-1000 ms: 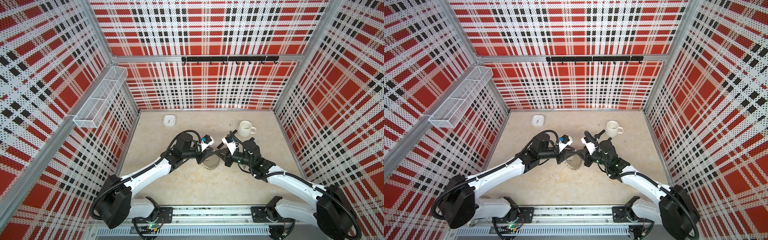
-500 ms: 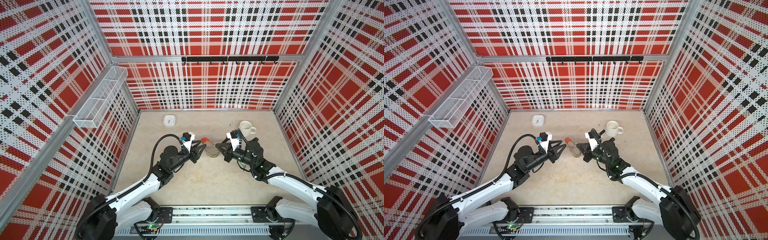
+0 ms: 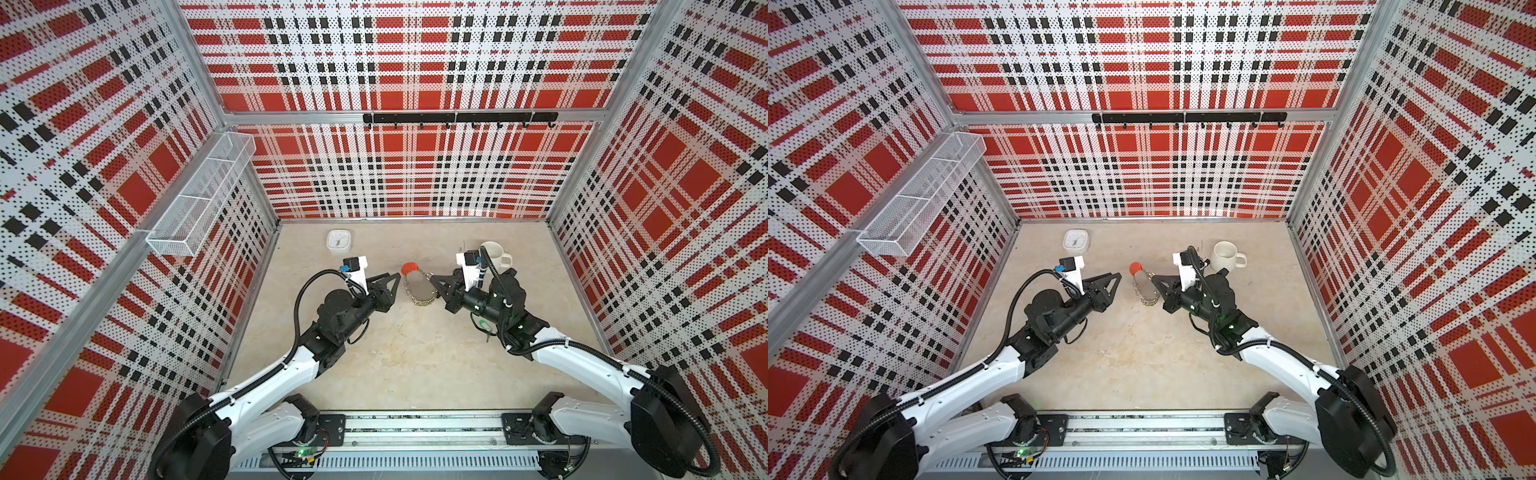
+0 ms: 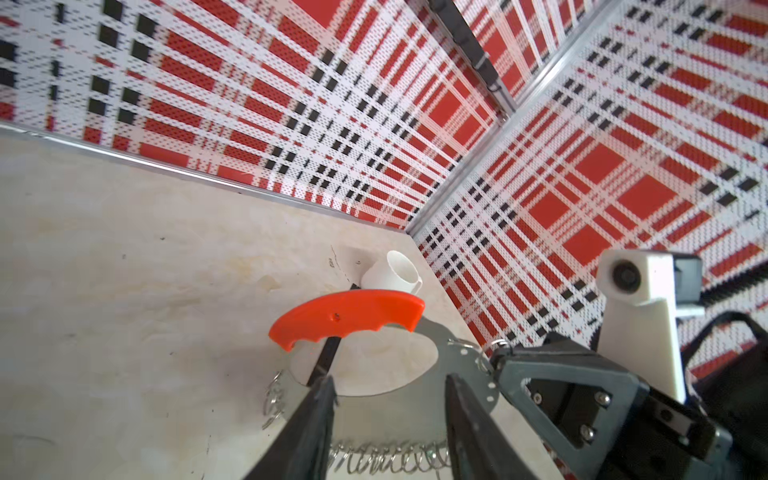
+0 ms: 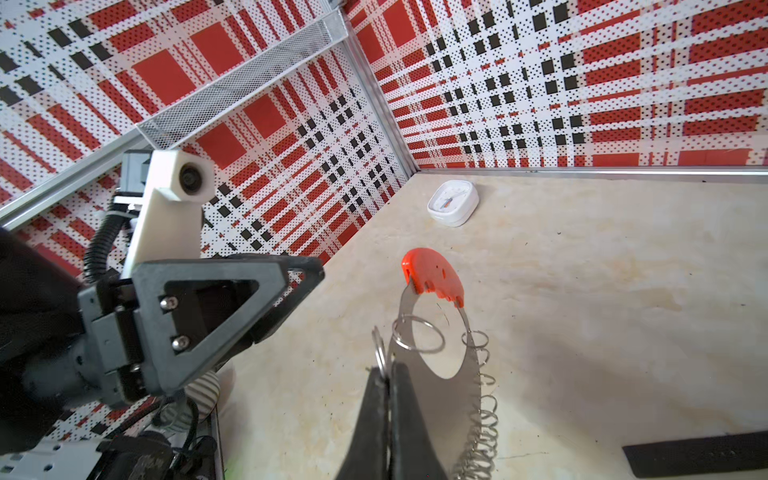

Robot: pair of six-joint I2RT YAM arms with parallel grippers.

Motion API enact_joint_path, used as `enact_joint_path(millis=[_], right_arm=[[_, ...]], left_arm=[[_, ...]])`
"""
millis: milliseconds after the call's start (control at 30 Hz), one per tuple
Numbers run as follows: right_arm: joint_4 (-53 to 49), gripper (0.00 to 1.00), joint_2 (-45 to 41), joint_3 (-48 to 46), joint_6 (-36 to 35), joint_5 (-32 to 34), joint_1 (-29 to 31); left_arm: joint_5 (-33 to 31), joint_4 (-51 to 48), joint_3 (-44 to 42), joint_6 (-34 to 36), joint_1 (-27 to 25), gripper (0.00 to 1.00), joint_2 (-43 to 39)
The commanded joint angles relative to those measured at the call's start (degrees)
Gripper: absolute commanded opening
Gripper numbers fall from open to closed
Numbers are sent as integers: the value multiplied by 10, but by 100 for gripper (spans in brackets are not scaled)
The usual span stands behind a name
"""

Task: Put the keys on the keyring

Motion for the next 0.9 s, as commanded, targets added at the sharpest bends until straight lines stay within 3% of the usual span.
enact_joint_path(millis=[0, 300, 400, 633, 867], right_arm=[[19, 0, 21, 20, 38, 48, 2], [-7, 0, 71, 72, 35, -2, -17], [-1, 0, 65, 68, 53, -24, -25], [-33, 0, 80, 111, 58, -98, -68], [1, 0, 80, 113, 64, -148, -93]], left_arm=[[-98, -38, -3, -51, -14, 48, -26], [-131, -128, 36, -68, -42, 47, -25], [-116, -107, 33, -61, -50, 46, -26], [-7, -23, 24, -28, -42, 41, -14], [171, 97, 41, -34, 15, 33, 54]])
